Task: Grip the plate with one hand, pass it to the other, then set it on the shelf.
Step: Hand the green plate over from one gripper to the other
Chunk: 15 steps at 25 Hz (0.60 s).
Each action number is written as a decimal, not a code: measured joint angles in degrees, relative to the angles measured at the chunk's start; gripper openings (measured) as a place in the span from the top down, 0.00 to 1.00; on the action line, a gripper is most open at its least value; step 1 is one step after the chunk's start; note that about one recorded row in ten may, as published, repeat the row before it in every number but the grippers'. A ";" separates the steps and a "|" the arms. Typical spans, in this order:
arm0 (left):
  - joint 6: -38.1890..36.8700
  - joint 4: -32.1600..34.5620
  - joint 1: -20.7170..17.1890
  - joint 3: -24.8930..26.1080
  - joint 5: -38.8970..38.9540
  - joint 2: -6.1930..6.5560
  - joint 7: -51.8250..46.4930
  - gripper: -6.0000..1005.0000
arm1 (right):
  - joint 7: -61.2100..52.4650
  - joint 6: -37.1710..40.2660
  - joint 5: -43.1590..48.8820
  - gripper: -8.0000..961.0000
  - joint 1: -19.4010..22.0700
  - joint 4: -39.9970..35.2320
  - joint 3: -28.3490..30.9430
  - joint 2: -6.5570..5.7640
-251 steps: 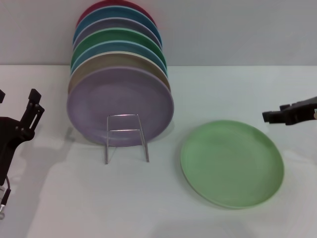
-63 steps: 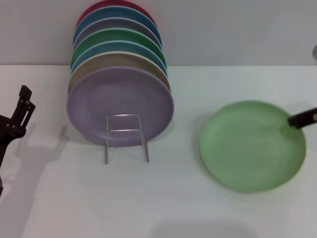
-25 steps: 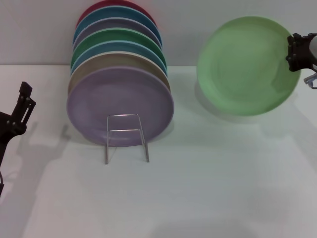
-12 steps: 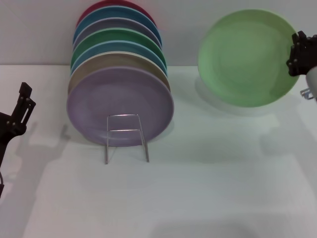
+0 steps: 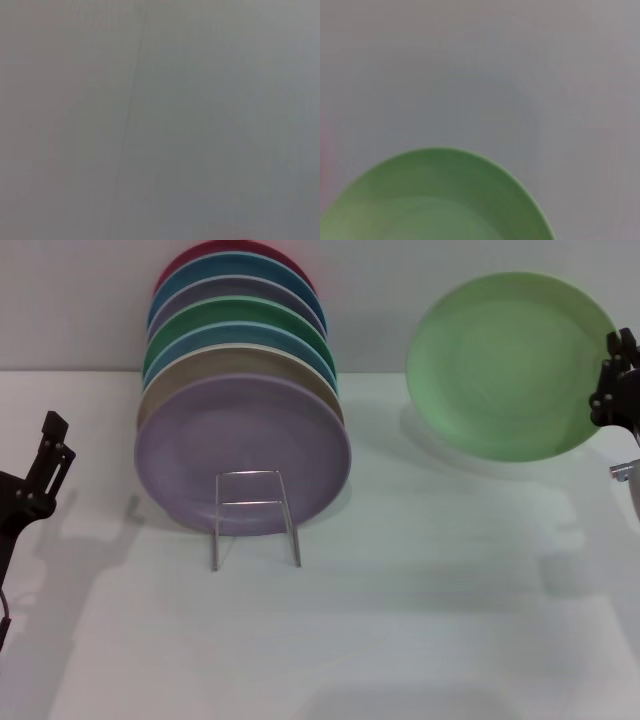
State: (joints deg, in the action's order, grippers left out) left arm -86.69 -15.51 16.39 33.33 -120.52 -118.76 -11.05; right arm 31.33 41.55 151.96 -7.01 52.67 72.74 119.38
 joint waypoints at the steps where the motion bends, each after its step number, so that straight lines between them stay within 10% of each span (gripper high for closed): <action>1: -0.09 -0.01 -0.07 -0.02 -0.01 -0.01 0.00 0.18 | -1.43 2.21 0.00 0.97 -0.64 -2.01 -0.14 -0.01; 15: -2.52 -1.92 -1.18 -1.18 -0.15 -0.22 -0.11 0.18 | -19.73 21.14 0.05 0.97 -12.15 -29.00 -0.06 -0.04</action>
State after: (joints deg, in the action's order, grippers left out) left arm -89.21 -17.44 15.21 32.14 -120.67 -118.98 -11.16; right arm 11.60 62.69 152.01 -19.16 23.67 72.68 119.34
